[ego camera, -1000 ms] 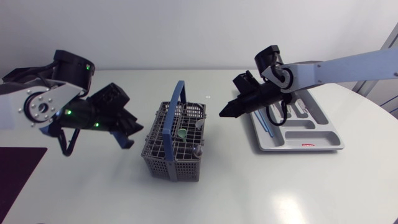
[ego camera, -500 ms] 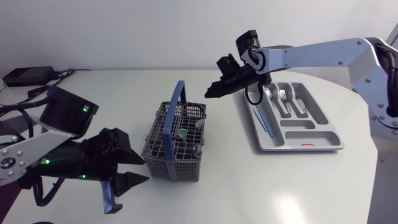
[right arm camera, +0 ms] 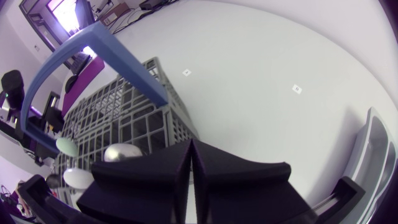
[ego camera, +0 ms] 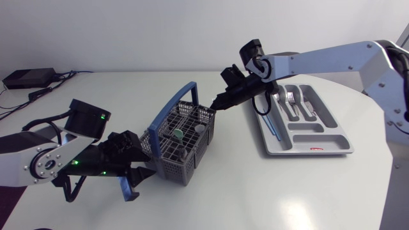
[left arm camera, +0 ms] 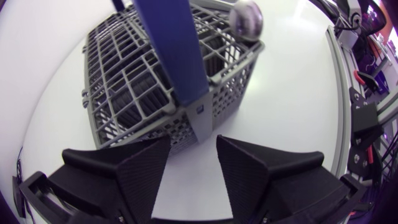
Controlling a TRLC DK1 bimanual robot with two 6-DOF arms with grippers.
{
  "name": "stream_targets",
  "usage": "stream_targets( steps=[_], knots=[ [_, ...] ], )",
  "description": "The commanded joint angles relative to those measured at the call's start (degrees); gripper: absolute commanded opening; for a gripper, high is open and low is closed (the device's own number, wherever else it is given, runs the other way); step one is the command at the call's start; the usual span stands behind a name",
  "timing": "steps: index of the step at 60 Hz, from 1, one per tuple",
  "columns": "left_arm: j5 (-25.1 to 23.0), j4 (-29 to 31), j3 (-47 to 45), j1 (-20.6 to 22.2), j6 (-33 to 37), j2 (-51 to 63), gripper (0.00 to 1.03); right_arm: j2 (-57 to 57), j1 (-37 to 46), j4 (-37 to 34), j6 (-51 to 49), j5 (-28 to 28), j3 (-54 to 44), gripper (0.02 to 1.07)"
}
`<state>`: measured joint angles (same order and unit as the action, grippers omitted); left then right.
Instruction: Unload the cutlery basket into the drawer organizer.
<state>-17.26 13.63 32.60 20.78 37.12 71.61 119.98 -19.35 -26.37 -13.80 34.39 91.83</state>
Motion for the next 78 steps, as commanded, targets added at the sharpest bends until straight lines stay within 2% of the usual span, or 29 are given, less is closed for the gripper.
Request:
stream_targets(
  steps=[1, 20, 30, 36, 40, 42, 49, 55, 58, 63, 70, 78],
  knots=[
    [-0.1, -5.2, 1.5, -2.7, 0.7, 1.5, 0.54, -4.1, -1.2, -2.0, -1.4, 1.9, -6.3, 0.1],
    [-0.1, -12.9, 7.9, -9.7, 3.3, 11.2, 0.54, -15.8, -4.1, 1.1, -0.9, 1.4, -21.6, 0.1],
    [-0.1, -14.1, 12.4, -12.5, 4.0, 17.5, 0.54, -19.0, -5.7, 3.3, 0.2, -0.3, -26.5, 0.1],
    [-0.2, -14.3, 13.4, -14.2, 4.2, 18.6, 0.55, -20.2, -6.0, 5.5, 0.3, -4.9, -28.2, 0.1],
    [-0.2, -13.8, 13.3, -15.1, 4.1, 17.5, 0.63, -21.2, -5.9, 6.2, 0.6, -7.8, -28.7, 0.11],
    [-0.2, -13.0, 13.1, -16.0, 3.9, 15.7, 0.67, -21.9, -5.8, 6.4, 0.6, -9.7, -29.1, 0.17],
    [-0.1, -9.3, 11.0, -17.8, 3.6, 7.3, 0.76, -25.9, -5.6, 8.0, 0.5, -12.8, -31.5, 0.67],
    [0.6, -4.1, 8.9, -17.6, 3.0, -1.7, 0.85, -29.5, -5.6, 8.5, 0.5, -14.4, -33.4, 0.84],
    [3.6, -1.9, 7.9, -15.7, 1.8, -6.8, 0.85, -31.0, -5.6, 8.5, 0.5, -14.6, -34.1, 0.89],
    [9.3, 2.1, 7.6, -11.1, -0.1, -12.5, 0.85, -33.1, -5.6, 8.4, 0.6, -14.9, -35.1, 0.89],
    [21.0, 9.1, 9.3, 0.4, -5.0, -16.1, 0.85, -35.3, -5.6, 8.3, 1.6, -15.1, -36.5, 0.89],
    [31.8, 17.0, 14.2, 11.5, -12.3, -13.5, 0.84, -37.5, -5.8, 8.5, 1.8, -15.4, -38.9, 0.89]
  ],
)
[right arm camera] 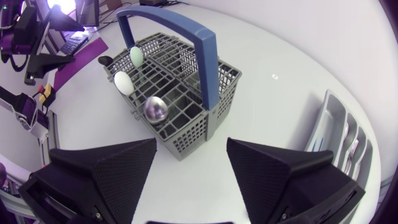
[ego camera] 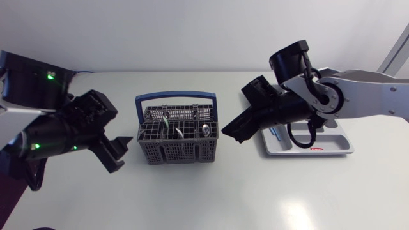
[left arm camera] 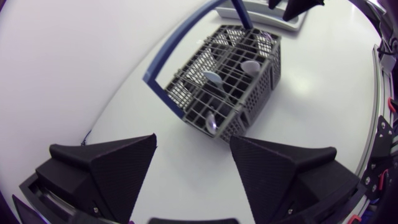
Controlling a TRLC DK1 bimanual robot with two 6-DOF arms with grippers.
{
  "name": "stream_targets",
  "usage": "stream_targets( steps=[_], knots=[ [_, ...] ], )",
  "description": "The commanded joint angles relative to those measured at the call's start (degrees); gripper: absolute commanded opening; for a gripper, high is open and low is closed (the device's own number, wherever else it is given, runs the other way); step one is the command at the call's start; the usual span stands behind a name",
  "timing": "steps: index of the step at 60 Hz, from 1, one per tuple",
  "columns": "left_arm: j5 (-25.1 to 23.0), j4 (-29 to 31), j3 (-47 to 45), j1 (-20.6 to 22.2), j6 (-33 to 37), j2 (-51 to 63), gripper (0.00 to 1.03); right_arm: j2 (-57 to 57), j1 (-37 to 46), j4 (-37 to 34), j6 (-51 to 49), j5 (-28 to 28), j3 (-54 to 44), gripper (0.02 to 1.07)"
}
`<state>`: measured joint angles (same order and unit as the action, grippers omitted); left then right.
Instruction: Unload the cutlery basket into the drawer organizer.
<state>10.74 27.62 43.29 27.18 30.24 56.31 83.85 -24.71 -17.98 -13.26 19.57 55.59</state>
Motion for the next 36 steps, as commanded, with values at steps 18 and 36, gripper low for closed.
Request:
stream_targets(
  steps=[18, 36],
  knots=[
    [14.0, 9.1, 12.2, 12.5, -14.2, 15.1, 0.85, -5.0, -0.3, 0.7, 1.4, -0.9, -6.8, 0.89],
    [22.1, 10.4, 15.3, 15.2, -18.9, 22.5, 0.84, -7.0, 0.3, 0.8, 1.2, -0.8, -8.8, 0.89]
  ],
)
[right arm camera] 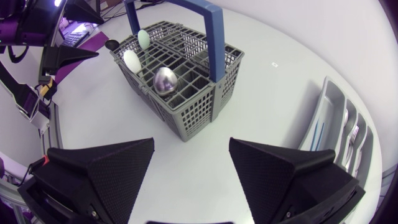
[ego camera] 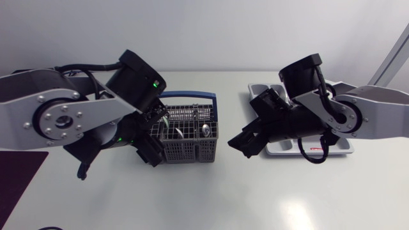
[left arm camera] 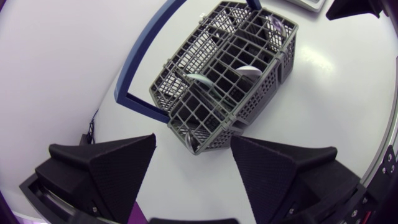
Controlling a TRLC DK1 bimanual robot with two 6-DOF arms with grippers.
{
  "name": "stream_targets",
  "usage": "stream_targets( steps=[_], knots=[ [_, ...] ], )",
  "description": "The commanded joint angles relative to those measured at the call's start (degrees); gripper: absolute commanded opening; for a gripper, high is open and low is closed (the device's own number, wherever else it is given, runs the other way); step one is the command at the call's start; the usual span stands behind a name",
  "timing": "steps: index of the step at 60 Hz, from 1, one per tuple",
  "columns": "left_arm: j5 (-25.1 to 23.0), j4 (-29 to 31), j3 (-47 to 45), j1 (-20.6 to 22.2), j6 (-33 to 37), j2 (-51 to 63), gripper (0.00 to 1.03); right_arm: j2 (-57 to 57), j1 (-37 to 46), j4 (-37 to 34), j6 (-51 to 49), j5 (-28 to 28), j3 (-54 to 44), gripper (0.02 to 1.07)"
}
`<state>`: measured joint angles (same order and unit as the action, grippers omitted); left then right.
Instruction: Unload the cutlery basket into the drawer organizer.
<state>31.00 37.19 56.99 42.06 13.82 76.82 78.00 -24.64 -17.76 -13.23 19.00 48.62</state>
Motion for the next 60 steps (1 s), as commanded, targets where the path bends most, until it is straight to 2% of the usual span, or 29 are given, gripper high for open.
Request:
stream_targets(
  steps=[1, 12, 21, 26, 31, 35, 50, 54, 60],
  knots=[
    [2.0, 0.9, 1.6, 0.3, -2.7, 2.3, 0.82, -1.4, 0.3, 0.6, 1.2, -0.2, -1.9, 0.89],
    [2.3, 0.9, 1.7, -1.9, -3.3, 3.3, 0.75, -1.4, 1.1, 1.1, 0.8, 0.1, -2.8, 0.89],
    [2.7, 0.9, 1.3, -2.8, -3.3, 3.6, 0.75, -1.3, 1.4, 1.1, 0.6, 0.1, -2.8, 0.89],
    [2.7, 1.0, 0.9, -3.7, -3.3, 3.6, 0.69, -1.2, 1.4, 1.1, 0.6, 0.2, -2.9, 0.89],
    [2.7, 1.0, 1.0, -4.1, -3.3, 3.7, 0.68, -1.3, 1.4, 1.2, 0.6, 0.2, -3.0, 0.89],
    [2.7, 0.9, 1.1, -4.1, -3.5, 4.2, 0.59, -1.3, 1.4, 1.2, 0.6, 0.2, -3.1, 0.89],
    [2.7, 0.7, 1.2, -4.1, -4.2, 6.0, 0.37, -2.1, 1.5, 1.5, 0.4, 0.3, -4.1, 0.89],
    [2.6, 0.6, 1.2, -4.1, -4.2, 6.6, 0.26, -2.2, 1.8, 1.5, 0.3, 0.6, -4.4, 0.89],
    [2.6, 0.3, 0.8, -4.0, -4.3, 7.6, 0.25, -2.6, 1.8, 1.5, 0.2, 0.7, -4.7, 0.89]
  ],
)
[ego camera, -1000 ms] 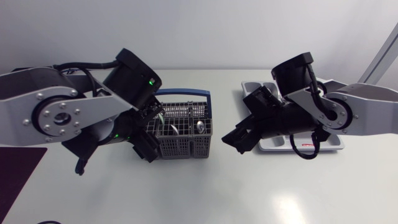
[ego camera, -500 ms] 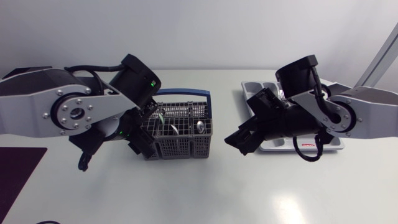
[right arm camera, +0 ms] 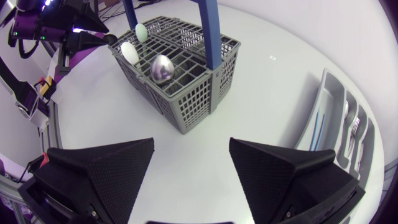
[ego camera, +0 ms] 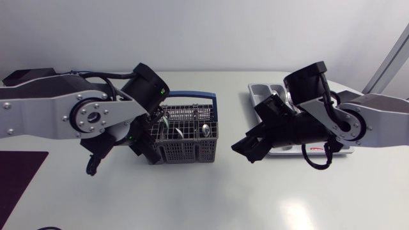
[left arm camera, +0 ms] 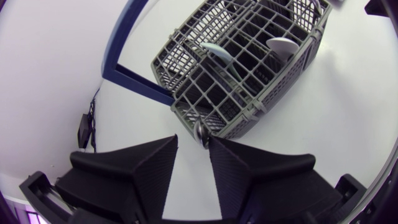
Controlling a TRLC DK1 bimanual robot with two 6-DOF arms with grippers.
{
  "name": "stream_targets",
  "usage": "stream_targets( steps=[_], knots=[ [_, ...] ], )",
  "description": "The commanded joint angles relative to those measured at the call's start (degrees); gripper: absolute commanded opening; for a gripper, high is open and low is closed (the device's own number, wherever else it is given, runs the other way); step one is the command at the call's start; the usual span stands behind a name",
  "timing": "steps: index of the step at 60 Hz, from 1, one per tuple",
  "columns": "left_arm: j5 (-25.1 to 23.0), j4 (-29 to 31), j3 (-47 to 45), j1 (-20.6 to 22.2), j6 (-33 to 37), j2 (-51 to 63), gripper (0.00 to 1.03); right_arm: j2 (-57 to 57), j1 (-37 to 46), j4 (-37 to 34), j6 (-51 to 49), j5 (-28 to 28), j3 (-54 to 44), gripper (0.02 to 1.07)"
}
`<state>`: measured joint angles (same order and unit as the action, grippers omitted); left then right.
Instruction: Unload the cutlery basket into the drawer organizer.
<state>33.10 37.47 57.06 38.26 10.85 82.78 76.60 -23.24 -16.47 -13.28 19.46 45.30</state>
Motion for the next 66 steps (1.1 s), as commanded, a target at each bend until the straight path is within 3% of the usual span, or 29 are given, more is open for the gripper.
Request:
stream_targets(
  steps=[1, 46, 66],
  knots=[
    [0.5, -0.1, 0.7, -0.2, -1.4, 1.9, 0.25, -1.2, 0.4, 0.2, 0.3, 0.2, -1.4, 0.89],
    [0.6, -2.5, 0.1, -0.5, -1.4, 3.9, 0.06, -1.7, 0.4, 0.7, -0.6, 1.4, -2.9, 0.89],
    [0.6, -2.8, 0.3, 0.8, -0.1, -1.7, 0.05, -1.8, 0.4, 0.7, -0.7, 1.4, -3.0, 0.89]
  ],
)
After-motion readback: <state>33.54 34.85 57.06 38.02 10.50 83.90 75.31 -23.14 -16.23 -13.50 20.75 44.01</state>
